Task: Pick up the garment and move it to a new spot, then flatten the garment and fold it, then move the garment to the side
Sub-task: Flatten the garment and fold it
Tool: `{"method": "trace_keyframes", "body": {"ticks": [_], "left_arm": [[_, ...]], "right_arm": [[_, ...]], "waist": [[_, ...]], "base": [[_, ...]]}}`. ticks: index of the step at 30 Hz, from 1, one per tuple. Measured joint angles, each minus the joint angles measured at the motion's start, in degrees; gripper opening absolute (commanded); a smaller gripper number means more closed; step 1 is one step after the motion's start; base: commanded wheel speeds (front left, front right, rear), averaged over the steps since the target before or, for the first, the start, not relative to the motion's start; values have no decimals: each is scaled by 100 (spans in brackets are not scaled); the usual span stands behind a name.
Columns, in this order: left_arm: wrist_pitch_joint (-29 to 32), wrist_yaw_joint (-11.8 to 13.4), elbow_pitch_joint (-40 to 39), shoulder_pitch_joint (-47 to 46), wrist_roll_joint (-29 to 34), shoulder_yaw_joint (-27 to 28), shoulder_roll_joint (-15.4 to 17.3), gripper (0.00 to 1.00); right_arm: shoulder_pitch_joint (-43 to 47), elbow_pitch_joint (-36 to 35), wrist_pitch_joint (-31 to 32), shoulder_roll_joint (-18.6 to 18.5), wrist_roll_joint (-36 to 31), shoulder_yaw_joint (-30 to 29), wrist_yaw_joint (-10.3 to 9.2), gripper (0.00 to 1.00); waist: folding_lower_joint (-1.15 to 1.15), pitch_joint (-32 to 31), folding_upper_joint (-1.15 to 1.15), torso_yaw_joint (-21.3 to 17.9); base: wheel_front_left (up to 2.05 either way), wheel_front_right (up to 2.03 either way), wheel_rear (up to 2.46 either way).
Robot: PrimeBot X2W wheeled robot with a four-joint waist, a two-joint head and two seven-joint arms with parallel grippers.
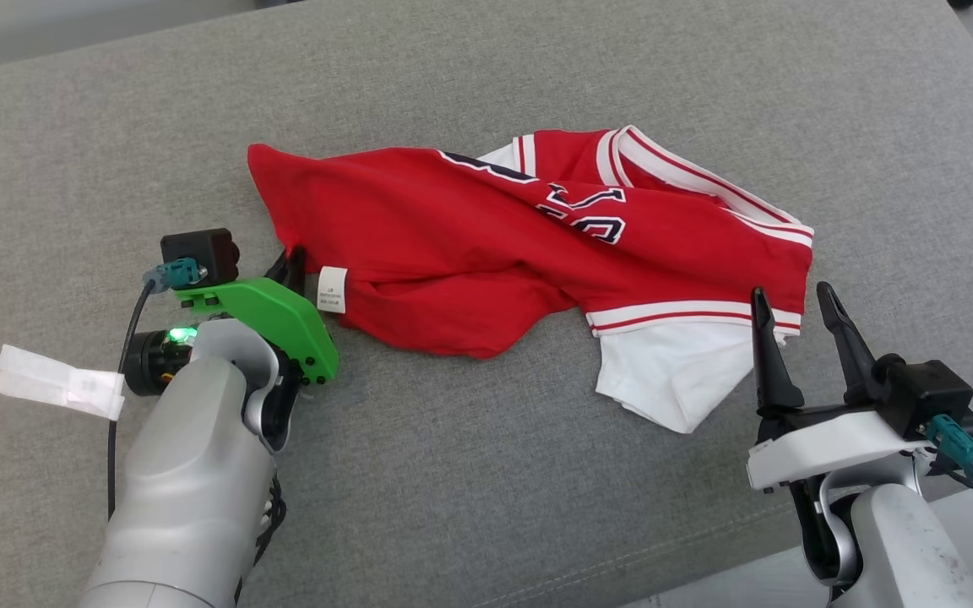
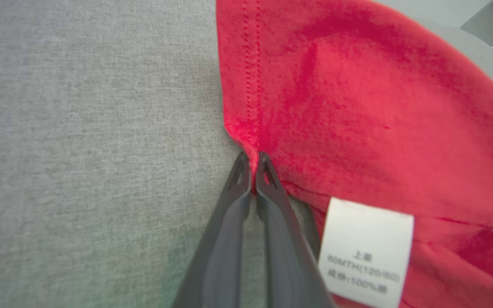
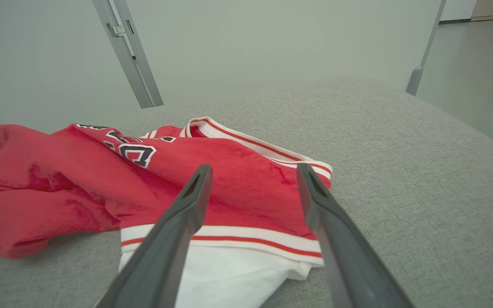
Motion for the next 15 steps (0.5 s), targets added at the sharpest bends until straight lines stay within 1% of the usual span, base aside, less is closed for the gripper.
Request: {"method": "trace_keyframes", "body": {"ticks": [4, 8, 11, 15], "left_arm": [[-444, -70, -126, 3, -105, -69, -21, 0], [-865, -118, -464, 162, -318, -96, -23, 0], [-1034, -129, -922, 500, -485, -80, -25, 0], [-1073, -147, -1839, 1243, -742, -60, -13, 0]], "right_arm": [[1, -8, 0, 3, 0, -8, 0, 100], [41, -22, -1, 3, -10, -59, 0, 100], [116, -27, -3, 5, -32, -153, 0, 100], [255, -53, -5, 5, -76, -309, 0, 100]], "waist": [[0, -66, 0, 101], [0, -155, 0, 253], [0, -233, 0, 394], [0, -342, 0, 623]], "base": [[0, 0, 0], [0, 0, 0], [0, 0, 0], [0, 0, 0]]}}
